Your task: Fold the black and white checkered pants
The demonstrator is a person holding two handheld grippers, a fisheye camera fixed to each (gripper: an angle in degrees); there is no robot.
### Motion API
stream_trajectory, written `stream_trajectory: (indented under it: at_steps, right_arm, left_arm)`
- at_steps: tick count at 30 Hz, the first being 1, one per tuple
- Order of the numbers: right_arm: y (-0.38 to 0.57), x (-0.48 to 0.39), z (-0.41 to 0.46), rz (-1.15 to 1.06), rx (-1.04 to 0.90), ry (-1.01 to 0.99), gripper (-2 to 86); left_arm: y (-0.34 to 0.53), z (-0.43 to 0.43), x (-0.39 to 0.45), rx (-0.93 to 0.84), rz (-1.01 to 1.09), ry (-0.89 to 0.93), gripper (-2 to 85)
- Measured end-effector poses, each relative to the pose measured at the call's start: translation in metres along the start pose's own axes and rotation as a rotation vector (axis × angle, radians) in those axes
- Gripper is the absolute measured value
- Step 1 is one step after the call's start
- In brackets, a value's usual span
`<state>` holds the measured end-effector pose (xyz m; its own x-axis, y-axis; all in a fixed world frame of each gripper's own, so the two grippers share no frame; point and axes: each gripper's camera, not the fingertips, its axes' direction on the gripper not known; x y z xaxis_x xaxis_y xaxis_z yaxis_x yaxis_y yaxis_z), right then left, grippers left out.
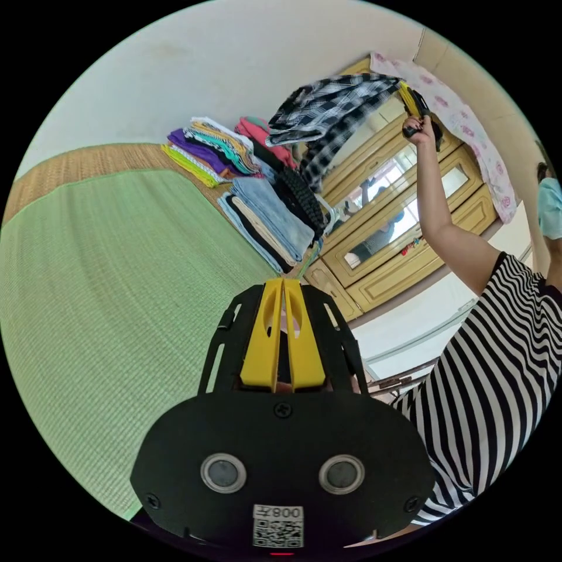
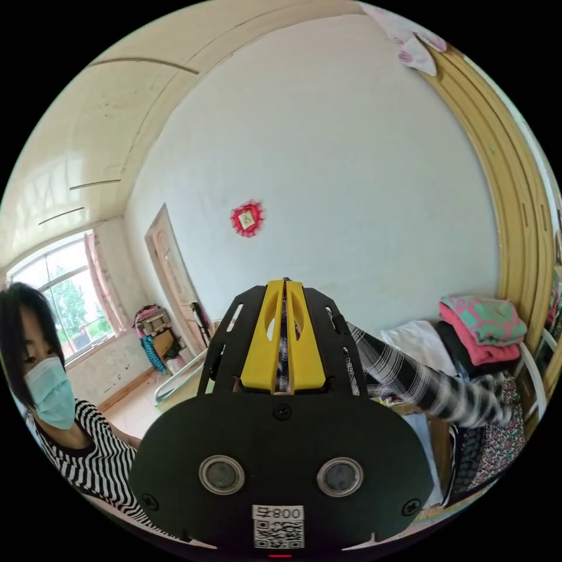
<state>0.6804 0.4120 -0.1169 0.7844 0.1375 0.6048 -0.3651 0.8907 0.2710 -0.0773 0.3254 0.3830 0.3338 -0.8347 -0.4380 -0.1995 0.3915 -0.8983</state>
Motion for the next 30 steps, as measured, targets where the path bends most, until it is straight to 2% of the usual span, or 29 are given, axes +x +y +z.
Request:
stream_trajectory:
  at_steps: [4, 13, 15, 26, 30]
  right_arm:
    - [0.001, -0.052, 0.027, -0.005, 0.000, -0.163, 0.2]
    - [0.020, -0.143, 0.098, 0.008, -0.111, -0.343, 0.2]
    - [0.026, -0.160, 0.113, 0.005, -0.133, -0.380, 0.2]
    - [0.060, -0.247, 0.218, -0.033, -0.267, -0.650, 0.2]
    - [0.069, -0.267, 0.251, -0.048, -0.324, -0.675, 0.1]
  left_arm:
    - [0.036, -0.060, 0.026, 0.109, -0.024, -0.025, 0.9]
    - [0.109, -0.150, 0.079, 0.239, -0.064, -0.035, 7.0]
    - [0.126, -0.169, 0.089, 0.277, -0.083, -0.082, 8.2]
    - [0.222, -0.283, 0.168, 0.527, -0.197, -0.592, 11.8]
    - [0.226, -0.292, 0.164, 0.494, -0.252, -0.612, 12.7]
